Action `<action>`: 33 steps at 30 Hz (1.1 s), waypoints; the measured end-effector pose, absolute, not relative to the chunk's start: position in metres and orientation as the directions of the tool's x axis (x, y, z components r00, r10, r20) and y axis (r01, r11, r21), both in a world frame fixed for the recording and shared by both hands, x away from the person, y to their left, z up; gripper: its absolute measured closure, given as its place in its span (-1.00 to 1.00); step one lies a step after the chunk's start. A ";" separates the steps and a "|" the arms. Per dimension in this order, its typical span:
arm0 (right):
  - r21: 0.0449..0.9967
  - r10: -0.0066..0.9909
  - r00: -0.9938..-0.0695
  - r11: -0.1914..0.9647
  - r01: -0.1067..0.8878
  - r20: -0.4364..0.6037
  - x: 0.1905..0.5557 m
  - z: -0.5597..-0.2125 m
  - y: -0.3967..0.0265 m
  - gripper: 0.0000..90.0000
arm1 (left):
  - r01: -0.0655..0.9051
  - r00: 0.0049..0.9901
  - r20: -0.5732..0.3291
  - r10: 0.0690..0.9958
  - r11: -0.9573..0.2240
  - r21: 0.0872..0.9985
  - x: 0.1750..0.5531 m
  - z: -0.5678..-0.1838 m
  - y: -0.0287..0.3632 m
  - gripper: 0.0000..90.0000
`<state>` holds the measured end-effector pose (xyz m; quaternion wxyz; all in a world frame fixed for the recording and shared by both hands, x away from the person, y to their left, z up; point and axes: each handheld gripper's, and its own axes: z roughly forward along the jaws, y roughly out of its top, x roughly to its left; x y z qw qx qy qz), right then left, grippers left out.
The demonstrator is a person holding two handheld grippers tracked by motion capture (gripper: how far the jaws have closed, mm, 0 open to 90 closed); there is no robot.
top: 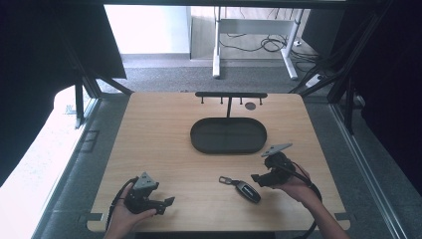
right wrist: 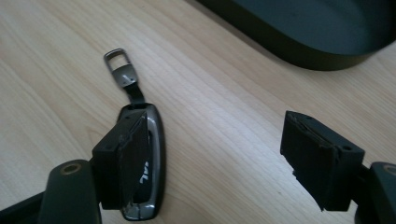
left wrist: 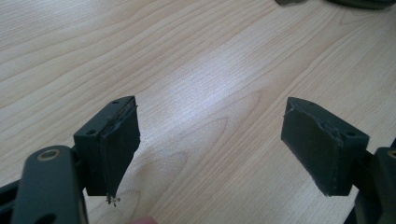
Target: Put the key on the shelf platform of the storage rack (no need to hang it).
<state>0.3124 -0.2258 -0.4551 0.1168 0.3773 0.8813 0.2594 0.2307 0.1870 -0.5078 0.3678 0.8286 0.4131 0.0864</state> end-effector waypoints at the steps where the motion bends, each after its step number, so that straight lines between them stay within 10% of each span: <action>1: 0.545 0.726 -0.688 0.581 0.604 -0.010 0.312 -0.455 -0.226 -0.46 | 0.621 0.644 -0.161 0.748 -0.388 0.681 0.231 -0.508 0.187 -0.56; 33: 0.345 0.611 -0.790 0.752 0.562 -0.044 0.303 -0.486 -0.173 -0.44 | 0.619 0.647 -0.163 0.744 -0.389 0.683 0.230 -0.506 0.187 -0.56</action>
